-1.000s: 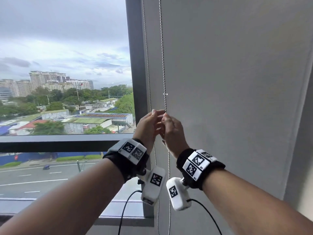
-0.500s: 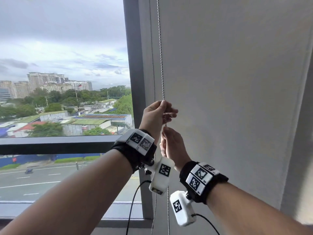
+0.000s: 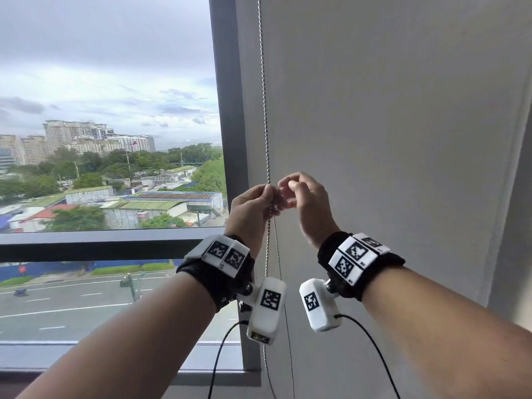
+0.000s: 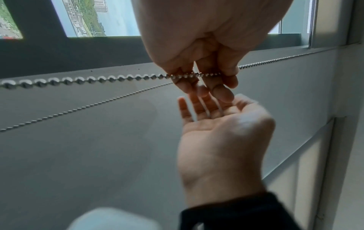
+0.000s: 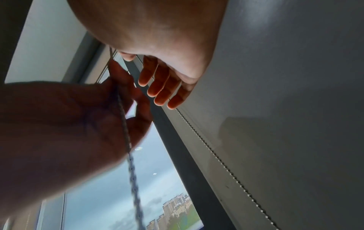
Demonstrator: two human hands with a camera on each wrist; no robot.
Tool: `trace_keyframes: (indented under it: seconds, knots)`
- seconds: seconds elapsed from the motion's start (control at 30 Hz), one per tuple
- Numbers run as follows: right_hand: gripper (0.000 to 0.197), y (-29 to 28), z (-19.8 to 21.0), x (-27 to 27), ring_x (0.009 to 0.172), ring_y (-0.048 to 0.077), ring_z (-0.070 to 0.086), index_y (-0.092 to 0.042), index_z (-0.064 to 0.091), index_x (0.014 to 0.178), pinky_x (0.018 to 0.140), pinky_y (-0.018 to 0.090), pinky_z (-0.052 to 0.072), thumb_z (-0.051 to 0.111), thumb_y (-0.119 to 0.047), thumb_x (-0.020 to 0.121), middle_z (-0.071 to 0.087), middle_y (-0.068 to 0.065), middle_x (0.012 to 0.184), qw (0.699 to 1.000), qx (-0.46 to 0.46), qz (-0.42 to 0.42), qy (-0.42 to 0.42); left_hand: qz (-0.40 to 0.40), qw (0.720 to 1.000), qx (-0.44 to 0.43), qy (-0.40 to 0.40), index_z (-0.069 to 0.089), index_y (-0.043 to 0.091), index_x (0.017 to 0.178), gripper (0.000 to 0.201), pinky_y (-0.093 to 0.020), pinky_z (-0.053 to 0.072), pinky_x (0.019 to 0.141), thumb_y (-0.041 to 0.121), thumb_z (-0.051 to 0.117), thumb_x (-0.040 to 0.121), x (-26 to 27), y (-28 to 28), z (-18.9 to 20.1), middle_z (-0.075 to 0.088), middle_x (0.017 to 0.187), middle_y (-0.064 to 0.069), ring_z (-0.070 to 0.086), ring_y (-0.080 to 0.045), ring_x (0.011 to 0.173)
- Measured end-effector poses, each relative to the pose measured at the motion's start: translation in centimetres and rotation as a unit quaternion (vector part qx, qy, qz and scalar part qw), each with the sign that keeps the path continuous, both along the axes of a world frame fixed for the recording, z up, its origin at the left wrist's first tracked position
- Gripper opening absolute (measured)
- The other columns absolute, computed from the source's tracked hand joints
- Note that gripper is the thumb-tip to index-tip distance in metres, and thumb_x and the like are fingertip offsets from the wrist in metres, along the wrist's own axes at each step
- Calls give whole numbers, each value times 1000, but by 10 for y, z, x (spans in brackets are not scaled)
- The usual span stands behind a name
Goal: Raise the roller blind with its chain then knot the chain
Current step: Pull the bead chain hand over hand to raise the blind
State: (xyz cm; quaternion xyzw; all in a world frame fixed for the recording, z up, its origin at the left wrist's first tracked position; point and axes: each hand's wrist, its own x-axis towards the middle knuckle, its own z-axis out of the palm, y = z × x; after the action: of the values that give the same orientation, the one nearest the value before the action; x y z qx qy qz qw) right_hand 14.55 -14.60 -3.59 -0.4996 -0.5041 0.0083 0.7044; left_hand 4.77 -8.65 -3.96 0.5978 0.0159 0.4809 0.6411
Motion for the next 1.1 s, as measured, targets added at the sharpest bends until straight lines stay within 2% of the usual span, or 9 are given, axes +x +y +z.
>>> trace_keyframes:
  seconds: [0.13, 0.23, 0.33, 0.5, 0.67, 0.83, 0.93, 1.0, 1.1]
  knots:
    - [29, 7, 25, -9, 74, 17, 63, -16, 66, 86, 69, 40, 53, 41, -30, 86, 65, 6, 77, 1000, 7, 15, -22, 21, 999, -8, 32, 60, 7, 72, 28, -20, 41, 56, 7, 43, 95, -3, 1, -26, 61, 61, -6, 55, -14, 55]
    - [33, 13, 38, -15, 75, 21, 65, -12, 66, 94, 68, 38, 53, 41, -34, 89, 67, 10, 79, 999, -3, 35, -27, 20, 998, -24, 52, 61, 6, 73, 27, -19, 43, 56, 7, 44, 95, -5, -1, -47, 62, 60, -7, 55, -15, 55]
    - [30, 16, 44, -20, 74, 21, 64, -12, 65, 94, 72, 43, 53, 40, -30, 98, 67, 7, 76, 997, -19, 54, -49, 4, 996, -54, 66, 61, 5, 73, 26, -21, 44, 58, 7, 46, 94, -7, -4, -64, 61, 60, -7, 55, -15, 53]
    - [34, 21, 40, -25, 65, 22, 59, -12, 60, 82, 59, 37, 48, 36, -25, 103, 62, 7, 69, 997, -13, 70, -26, 10, 994, -69, 80, 62, 4, 73, 24, -20, 44, 58, 7, 49, 92, -12, -3, -78, 61, 61, -5, 52, -15, 56]
    - [31, 21, 42, -33, 55, 21, 54, -11, 58, 89, 51, 29, 46, 32, -17, 104, 58, 10, 66, 990, 6, 135, 34, 19, 992, -92, 85, 65, 10, 64, 32, -28, 43, 61, 6, 49, 92, -15, 0, -82, 61, 59, -5, 52, -18, 58]
    - [34, 18, 46, -37, 41, 10, 25, -16, 46, 72, 41, 18, 20, 25, -2, 95, 35, 0, 55, 983, -9, 148, 108, 45, 989, -75, 118, 66, 11, 66, 28, -26, 44, 59, 11, 54, 91, -14, -5, -81, 63, 69, -9, 55, -18, 59]
    - [36, 14, 45, -39, 36, 7, 20, -19, 40, 67, 42, 15, 15, 23, 1, 90, 29, 0, 55, 985, 1, 123, 117, 28, 990, -67, 124, 66, 5, 73, 24, -26, 47, 56, 11, 52, 92, -12, -11, -79, 67, 65, -5, 58, -16, 55]
    - [36, 12, 43, -40, 35, 6, 20, -20, 39, 66, 41, 14, 16, 23, 0, 90, 27, 1, 57, 987, 5, 108, 116, 4, 989, -72, 131, 67, 3, 79, 24, -32, 51, 65, 12, 51, 93, -12, -11, -78, 71, 70, -8, 62, -20, 60]
    - [35, 10, 37, -38, 34, 5, 20, -18, 39, 67, 38, 12, 17, 23, 3, 89, 26, 2, 57, 988, 11, 97, 116, -38, 988, -73, 127, 68, 1, 97, 24, -46, 45, 85, 15, 51, 91, -14, -7, -75, 72, 90, -16, 61, -30, 83]
